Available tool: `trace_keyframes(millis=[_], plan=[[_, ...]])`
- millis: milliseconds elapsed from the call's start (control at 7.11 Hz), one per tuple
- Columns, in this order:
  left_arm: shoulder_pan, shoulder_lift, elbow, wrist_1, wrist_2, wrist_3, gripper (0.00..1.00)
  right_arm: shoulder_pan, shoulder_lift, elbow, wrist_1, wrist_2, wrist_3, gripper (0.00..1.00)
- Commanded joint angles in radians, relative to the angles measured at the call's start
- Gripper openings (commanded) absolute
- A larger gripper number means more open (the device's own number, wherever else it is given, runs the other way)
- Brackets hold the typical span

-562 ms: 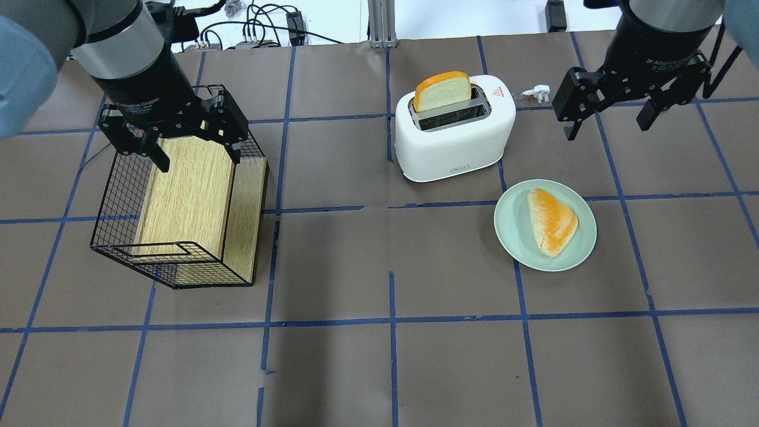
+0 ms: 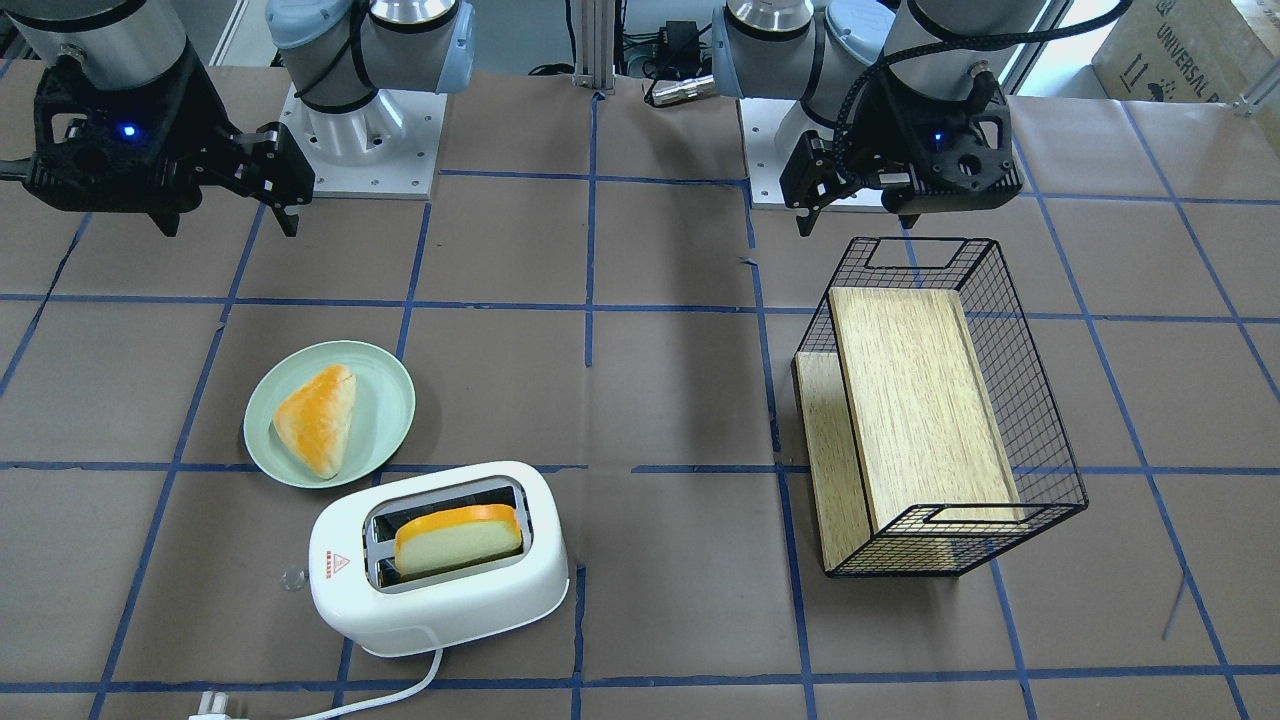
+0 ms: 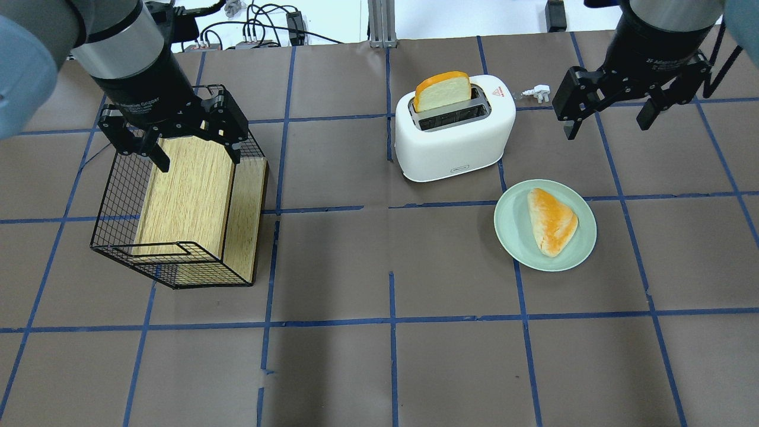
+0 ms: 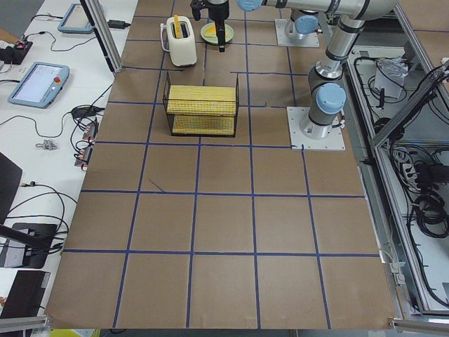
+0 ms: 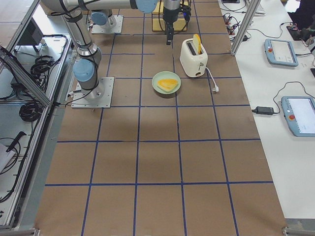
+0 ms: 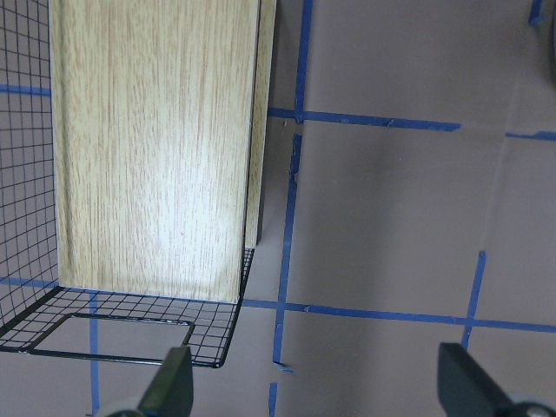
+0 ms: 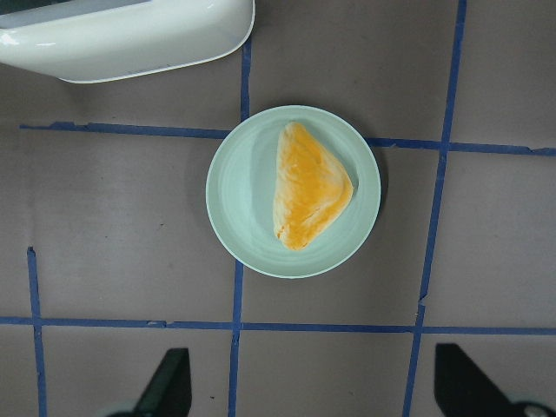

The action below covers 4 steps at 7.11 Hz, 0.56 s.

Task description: Press toaster with right arm

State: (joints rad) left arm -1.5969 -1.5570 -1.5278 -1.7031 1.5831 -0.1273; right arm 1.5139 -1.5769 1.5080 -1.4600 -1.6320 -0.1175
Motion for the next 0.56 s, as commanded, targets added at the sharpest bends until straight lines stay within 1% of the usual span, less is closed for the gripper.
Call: trace_keyframes(millis=[0,141,281,422], plan=[[0.000,0.000,0.000,0.000,0.000,0.000,1.00,-0.027,0.003,-0.009,-0.003,0.042,-0.001,0.94],[0.000,0.000,0.000,-0.001,0.000,0.000,1.00,-0.073,0.035,-0.017,-0.029,0.145,-0.037,0.87],[0.000,0.000,0.000,-0.001,0.000,0.000,1.00,-0.127,0.075,-0.023,-0.084,0.228,-0.163,0.68],[0.000,0.000,0.000,-0.001,0.000,0.000,1.00,-0.174,0.102,-0.035,-0.086,0.306,-0.257,0.24]])
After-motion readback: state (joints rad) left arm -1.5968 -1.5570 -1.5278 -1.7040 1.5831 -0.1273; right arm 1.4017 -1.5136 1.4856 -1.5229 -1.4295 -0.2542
